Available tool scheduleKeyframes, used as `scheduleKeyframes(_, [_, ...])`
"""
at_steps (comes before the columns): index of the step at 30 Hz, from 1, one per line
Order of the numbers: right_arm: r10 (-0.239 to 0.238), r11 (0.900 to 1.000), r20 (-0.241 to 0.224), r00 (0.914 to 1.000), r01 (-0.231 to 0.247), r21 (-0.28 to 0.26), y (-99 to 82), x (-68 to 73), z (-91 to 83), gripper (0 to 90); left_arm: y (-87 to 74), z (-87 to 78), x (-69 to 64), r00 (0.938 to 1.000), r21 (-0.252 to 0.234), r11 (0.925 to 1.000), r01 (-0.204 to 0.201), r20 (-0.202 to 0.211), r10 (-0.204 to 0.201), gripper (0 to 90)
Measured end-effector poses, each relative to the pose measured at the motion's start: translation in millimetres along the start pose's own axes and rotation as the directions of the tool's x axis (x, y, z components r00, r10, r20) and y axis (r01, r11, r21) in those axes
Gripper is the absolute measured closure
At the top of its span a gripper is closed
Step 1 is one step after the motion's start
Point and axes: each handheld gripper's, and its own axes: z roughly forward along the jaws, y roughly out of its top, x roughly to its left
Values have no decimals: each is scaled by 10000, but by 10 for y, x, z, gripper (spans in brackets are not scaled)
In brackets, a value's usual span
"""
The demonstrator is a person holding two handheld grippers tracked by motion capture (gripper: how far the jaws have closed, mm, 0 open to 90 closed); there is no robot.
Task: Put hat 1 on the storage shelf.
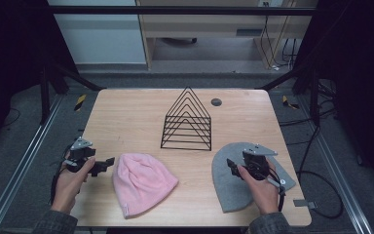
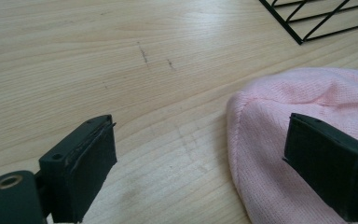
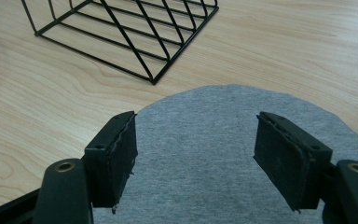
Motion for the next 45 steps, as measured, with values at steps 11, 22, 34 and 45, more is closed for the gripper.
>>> scheduleKeyframes(11, [-41, 9997, 192, 9998, 46, -260, -19, 21, -5, 384, 89, -14, -178, 9960, -106, 9999, -35, 887, 44, 86])
scheduleKeyframes(22, [462, 9988, 29, 9989, -462, 132, 8, 52, 77, 383, 186, 146, -382, 9925, 690, 9955, -649, 1084, 572, 163])
scheduleKeyframes(34, [430, 9984, 250, 9988, -439, 346, 6, 20, 73, 380, 115, 395, -371, 9876, 1750, 9722, -1553, 490, 1490, 315])
scheduleKeyframes(45, [302, 9983, 442, 9986, -323, 494, 6, 13, 74, 363, 82, 460, -414, 9844, 2102, 9638, -1643, 976, 1465, 445])
